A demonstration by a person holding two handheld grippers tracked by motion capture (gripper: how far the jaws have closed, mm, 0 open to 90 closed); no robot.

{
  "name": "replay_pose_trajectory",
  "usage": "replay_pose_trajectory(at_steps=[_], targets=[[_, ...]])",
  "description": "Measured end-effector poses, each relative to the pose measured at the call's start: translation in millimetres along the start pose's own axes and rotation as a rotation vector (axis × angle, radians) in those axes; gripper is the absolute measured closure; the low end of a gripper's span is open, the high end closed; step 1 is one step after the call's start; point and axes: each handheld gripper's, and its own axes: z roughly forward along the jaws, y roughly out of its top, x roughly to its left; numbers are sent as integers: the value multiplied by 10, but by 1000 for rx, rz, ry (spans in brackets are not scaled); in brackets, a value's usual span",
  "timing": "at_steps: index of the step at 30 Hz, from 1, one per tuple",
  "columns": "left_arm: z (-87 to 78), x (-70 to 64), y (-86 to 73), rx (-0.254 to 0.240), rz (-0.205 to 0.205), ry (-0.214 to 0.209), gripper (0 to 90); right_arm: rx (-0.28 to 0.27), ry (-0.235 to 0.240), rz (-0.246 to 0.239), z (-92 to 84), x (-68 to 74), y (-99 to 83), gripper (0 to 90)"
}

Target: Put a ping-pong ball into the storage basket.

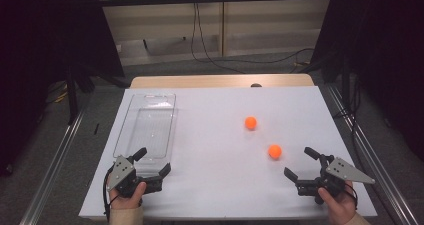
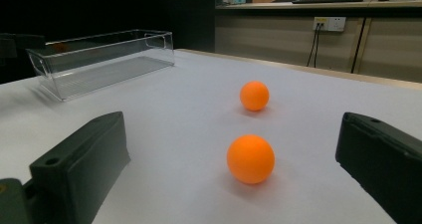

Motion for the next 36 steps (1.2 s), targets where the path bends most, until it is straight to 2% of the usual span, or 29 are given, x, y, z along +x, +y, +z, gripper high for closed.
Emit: replay_pose_trajectory(at_steps=[11, 17, 20, 22, 29, 36], targets=[[38, -16, 13, 5, 7, -22, 15, 1, 9, -8, -12, 1, 6, 0], [83, -70, 24, 10, -1, -34, 15, 3, 14, -15, -10, 13, 7, 0], [107, -102, 38, 12, 10, -47, 15, 2, 16, -16, -15, 12, 8, 0], [121, -123, 48, 0, 2, -51, 15, 2, 17, -14, -14, 10, 8, 0], [189, -174, 74, 6, -19, -74, 15, -2, 19, -17, -13, 8, 11, 2], [279, -242, 107, 14, -19, -94, 15, -3, 22, -4, -18, 3, 13, 3]])
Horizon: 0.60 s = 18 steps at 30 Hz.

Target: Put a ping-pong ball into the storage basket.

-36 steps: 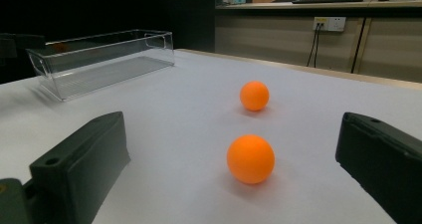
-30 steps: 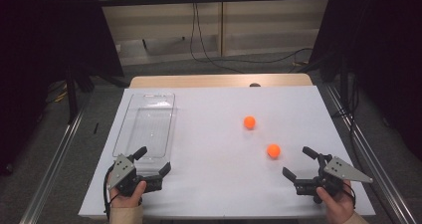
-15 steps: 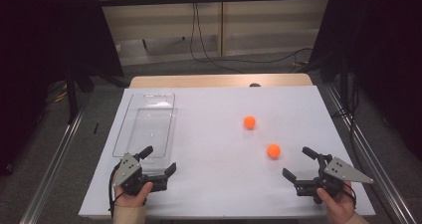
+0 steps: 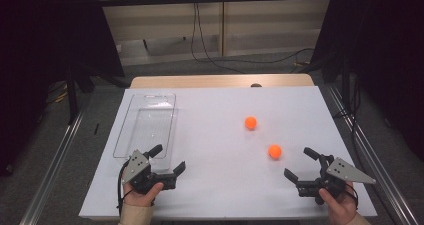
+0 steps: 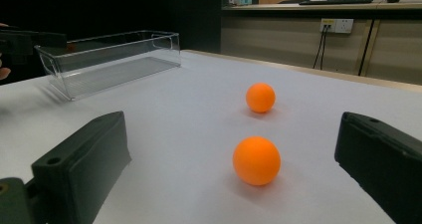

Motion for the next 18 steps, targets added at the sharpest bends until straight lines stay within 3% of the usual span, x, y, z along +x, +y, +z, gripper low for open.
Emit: replay_pose_trajectory(at_steps=[18], targets=[[200, -161, 47, 20, 9, -50, 15, -7, 2, 5, -8, -9, 4, 5]])
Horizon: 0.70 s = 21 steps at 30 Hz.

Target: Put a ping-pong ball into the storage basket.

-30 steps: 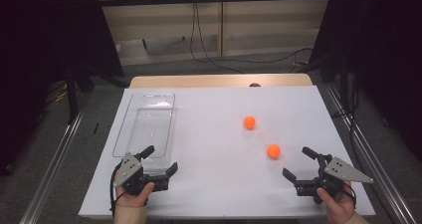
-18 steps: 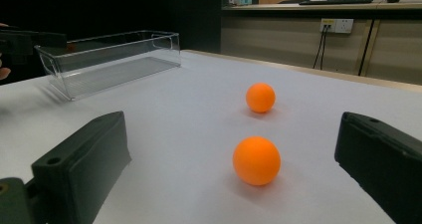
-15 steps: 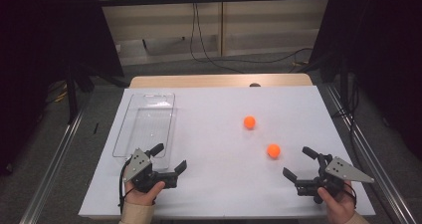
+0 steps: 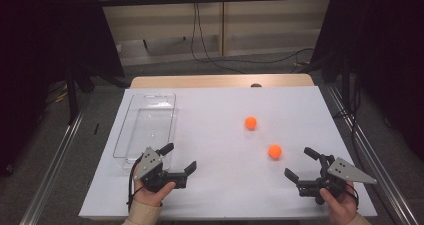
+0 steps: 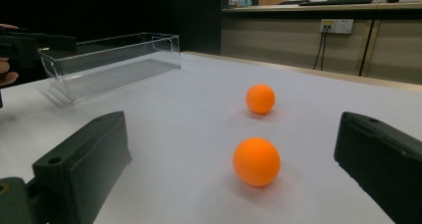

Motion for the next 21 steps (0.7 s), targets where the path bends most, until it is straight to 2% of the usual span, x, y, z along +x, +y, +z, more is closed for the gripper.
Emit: replay_pose_trajectory(at_steps=[7, 21], targets=[[75, -50, 12, 2, 2, -23, 16, 0, 2, 4, 0, -1, -1, 6], [201, -103, 28, 8, 6, -40, 16, -1, 1, 8, -4, -6, -3, 6]])
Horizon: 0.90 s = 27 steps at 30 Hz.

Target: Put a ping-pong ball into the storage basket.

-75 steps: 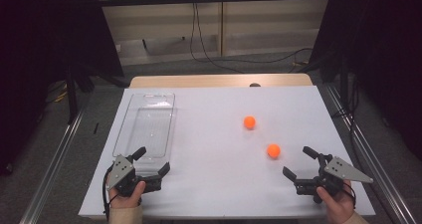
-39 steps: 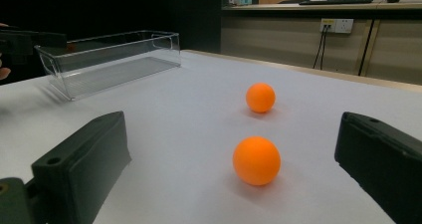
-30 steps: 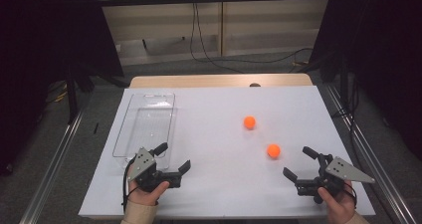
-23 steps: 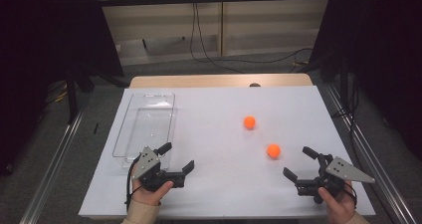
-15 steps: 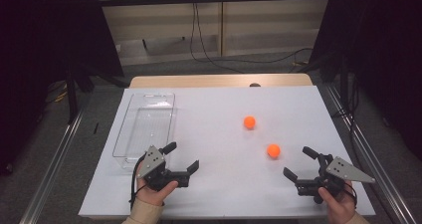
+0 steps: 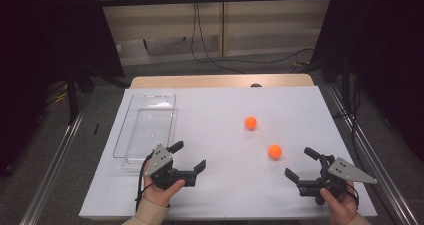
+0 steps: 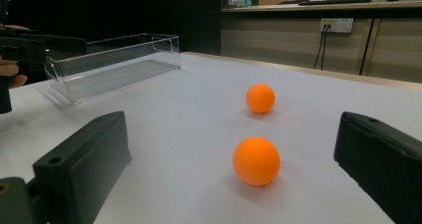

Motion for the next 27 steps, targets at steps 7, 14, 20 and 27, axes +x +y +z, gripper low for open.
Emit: replay_pose_trajectory(at_steps=[7, 14, 20, 27], targets=[[66, -34, 13, 9, 5, -15, 16, 0, -4, -2, 0, -1, 1, 6], [163, -78, 14, 21, 11, -25, 16, -3, -2, -2, -3, 0, 3, 6], [253, -115, 23, 32, 28, -39, 17, -1, 2, -8, 0, 5, 4, 6], [305, -154, 33, 39, 30, -47, 17, 0, 1, -4, 0, -2, 2, 6]])
